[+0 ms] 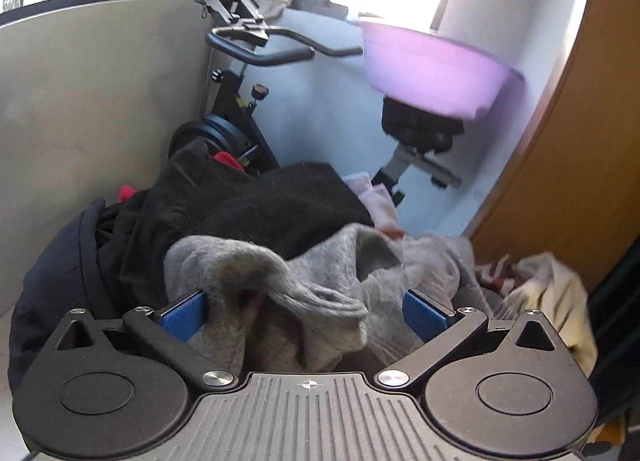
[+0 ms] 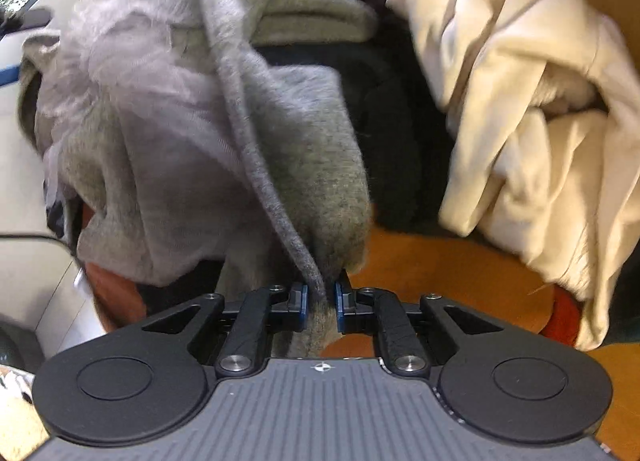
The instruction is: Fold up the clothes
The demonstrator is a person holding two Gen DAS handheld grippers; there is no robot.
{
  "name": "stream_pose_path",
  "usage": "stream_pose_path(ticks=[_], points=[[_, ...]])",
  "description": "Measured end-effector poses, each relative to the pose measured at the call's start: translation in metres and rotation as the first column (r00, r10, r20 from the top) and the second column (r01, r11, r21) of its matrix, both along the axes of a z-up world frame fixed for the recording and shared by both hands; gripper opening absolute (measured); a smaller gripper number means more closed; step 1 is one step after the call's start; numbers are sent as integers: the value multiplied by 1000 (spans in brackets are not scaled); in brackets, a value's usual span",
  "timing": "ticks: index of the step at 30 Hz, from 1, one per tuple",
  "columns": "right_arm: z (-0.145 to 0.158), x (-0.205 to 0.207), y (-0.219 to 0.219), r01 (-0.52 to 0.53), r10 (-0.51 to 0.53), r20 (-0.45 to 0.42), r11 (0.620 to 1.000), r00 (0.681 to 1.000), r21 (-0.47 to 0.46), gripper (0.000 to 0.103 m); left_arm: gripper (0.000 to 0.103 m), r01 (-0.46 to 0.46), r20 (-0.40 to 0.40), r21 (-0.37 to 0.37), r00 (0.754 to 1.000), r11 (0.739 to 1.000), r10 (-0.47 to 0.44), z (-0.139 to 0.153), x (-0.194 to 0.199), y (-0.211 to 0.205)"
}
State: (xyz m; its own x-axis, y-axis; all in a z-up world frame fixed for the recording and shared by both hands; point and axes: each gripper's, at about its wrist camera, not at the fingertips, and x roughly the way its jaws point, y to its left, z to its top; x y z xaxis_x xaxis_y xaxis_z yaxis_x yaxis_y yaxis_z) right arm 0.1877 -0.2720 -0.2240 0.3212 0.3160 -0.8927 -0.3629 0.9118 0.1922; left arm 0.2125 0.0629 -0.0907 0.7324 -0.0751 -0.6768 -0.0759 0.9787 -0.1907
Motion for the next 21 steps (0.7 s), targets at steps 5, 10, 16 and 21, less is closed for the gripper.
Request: stream_pose_path(ticks=[5, 10, 16, 21], points=[[-12, -9, -8, 17, -17, -29, 1000, 999, 17, 13, 102, -7, -54, 41, 999, 999, 9, -17, 7, -14], [-17, -9, -24, 67, -67, -43, 998, 997, 12, 13, 102, -12, -107, 83, 994, 997, 21, -33, 13, -28], [-16, -9, -40, 123, -123, -27, 992, 992, 10, 17, 102, -15, -164, 130, 986, 991, 37, -52, 21, -43], [2, -7, -61, 192, -192, 29, 981, 981, 20, 38, 102, -18, -173, 155, 984, 988, 45, -59, 21, -49]])
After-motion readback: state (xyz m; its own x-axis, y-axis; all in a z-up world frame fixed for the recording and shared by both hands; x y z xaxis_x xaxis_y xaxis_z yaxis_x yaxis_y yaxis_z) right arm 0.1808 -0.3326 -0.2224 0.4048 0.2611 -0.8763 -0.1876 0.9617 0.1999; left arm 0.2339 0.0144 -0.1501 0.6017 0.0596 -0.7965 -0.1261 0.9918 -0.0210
